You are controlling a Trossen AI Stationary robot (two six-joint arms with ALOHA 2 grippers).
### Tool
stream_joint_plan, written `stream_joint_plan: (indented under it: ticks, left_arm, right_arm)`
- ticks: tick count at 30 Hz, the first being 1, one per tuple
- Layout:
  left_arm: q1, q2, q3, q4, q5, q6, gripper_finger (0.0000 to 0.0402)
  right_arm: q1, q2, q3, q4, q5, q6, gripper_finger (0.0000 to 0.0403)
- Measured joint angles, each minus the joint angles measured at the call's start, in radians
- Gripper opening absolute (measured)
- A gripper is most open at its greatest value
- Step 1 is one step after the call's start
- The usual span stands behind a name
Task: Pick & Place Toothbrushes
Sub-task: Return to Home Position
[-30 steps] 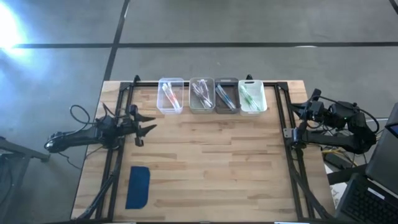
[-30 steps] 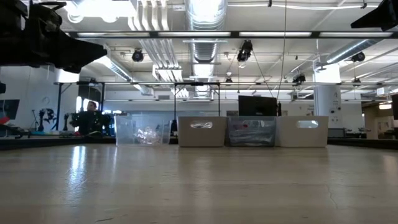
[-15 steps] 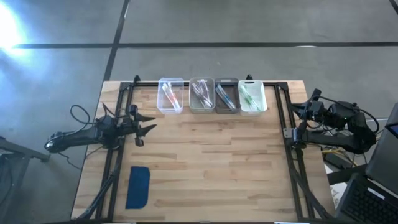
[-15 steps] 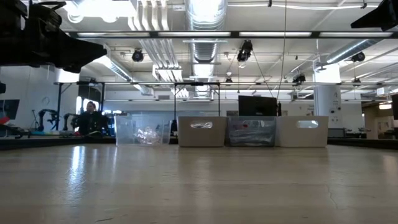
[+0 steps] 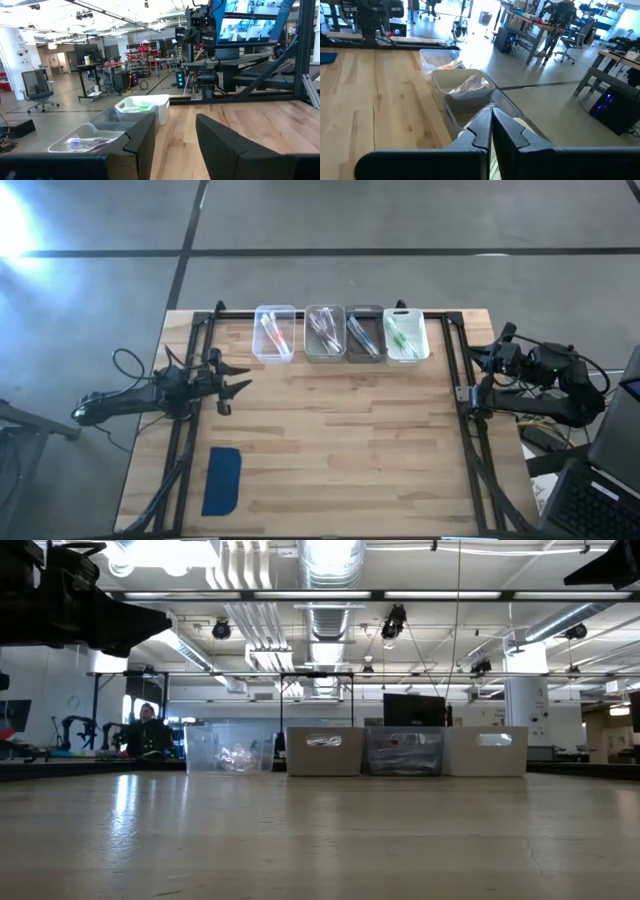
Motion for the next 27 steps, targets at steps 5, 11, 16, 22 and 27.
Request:
stream_joint_plan:
  ticks: [5,11,16,22,27]
  left_arm:
    - [0.000,0.000,0.000,0.000,0.000,0.000,0.0147]
    - [0.000,0.000,0.000,0.000,0.000,0.000,0.0147]
    - [0.000,0.000,0.001,0.000,0.000,0.000,0.0147]
    - [0.000,0.000,0.001,0.000,0.000,0.000,0.0147]
    - [0.000,0.000,0.001,0.000,0.000,0.000,0.0147]
  right_arm:
    - [0.000,0.002,-0.009,0.249,-0.007,0.022,0.0008]
    - [0.000,0.048,-0.128,0.763,-0.026,0.045,0.0008]
    - [0.000,0.075,-0.235,0.762,-0.256,0.101,0.0008]
    - [0.000,0.078,-0.375,0.786,-0.386,0.183,0.0008]
    - [0.000,0.077,-0.482,0.873,-0.385,0.135,0.0008]
